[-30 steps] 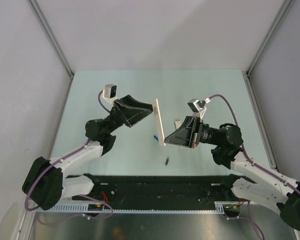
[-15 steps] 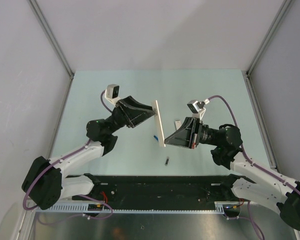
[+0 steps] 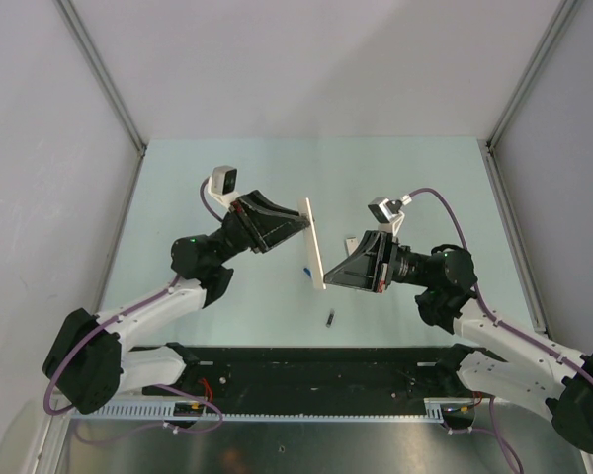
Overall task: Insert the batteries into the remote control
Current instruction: Place the battery cover on the remote control.
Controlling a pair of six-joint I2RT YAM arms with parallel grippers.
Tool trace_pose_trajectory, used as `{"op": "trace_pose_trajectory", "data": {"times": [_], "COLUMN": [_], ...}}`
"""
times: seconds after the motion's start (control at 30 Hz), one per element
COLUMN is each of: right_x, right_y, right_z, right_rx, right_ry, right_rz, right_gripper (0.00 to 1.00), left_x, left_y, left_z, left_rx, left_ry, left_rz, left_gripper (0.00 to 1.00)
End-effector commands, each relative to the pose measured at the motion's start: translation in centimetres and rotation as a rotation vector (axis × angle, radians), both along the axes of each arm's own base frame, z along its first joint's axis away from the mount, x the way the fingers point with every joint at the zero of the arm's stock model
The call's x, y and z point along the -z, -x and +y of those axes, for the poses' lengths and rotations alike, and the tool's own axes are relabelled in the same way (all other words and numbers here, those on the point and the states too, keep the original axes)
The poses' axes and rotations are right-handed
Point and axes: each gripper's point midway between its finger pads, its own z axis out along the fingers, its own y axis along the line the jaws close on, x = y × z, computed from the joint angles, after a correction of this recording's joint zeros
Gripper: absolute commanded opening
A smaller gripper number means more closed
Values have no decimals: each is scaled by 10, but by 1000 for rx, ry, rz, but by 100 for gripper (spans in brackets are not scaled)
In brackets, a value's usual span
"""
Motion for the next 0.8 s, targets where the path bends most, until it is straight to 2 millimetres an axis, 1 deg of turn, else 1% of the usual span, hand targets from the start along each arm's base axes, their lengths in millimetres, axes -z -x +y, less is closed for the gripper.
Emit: {"op": "trace_pose_trajectory", "data": {"times": [0.0,0.13,0.17,0.3,0.33,0.37,0.4,0.43,0.47,0.53,0.57,0.63,0.67,0.7,0.73,0.77], "right_x": [-7,-5,-5,-4,-5,-4,-5,-5,-5,-7,-8,-10,-12,-12,-9,-16], "right_y": [6,6,6,7,8,8,9,9,9,11,11,12,12,11,9,8], "right_z": [-4,-3,-3,-4,-4,-5,-5,-5,-6,-7,-7,-9,-10,-11,-11,-13], "right_rx": [-17,-17,-21,-24,-24,-23,-24,-23,-22,-24,-24,-24,-18,-11,3,24], "right_ry": [-29,-21,-20,-11,-13,-13,-14,-13,-13,-14,-14,-11,-10,-6,24,29], "right_rz": [-43,-39,-41,-42,-44,-43,-45,-43,-44,-52,-54,-61,-65,-71,-77,-99], "right_gripper": [0,0,0,0,0,1,4,9,19,31,39,46,52,53,55,57], "left_x": [-55,-53,-53,-52,-52,-52,-51,-51,-51,-50,-49,-47,-46,-45,-44,-43], "left_y": [55,54,54,54,54,53,53,53,52,51,51,49,49,48,47,46], "left_z": [36,36,35,35,35,35,35,35,34,34,34,34,34,34,34,34], "left_rx": [13,13,11,9,9,9,9,9,7,2,1,-5,-8,-14,-19,-24], "left_ry": [233,229,228,227,226,226,225,225,224,224,224,224,223,221,221,219], "left_rz": [-336,-334,-337,-335,-334,-332,-331,-331,-328,-325,-323,-317,-313,-310,-312,-311], "left_gripper": [29,23,19,12,6,3,0,0,0,0,0,0,0,0,0,0]}}
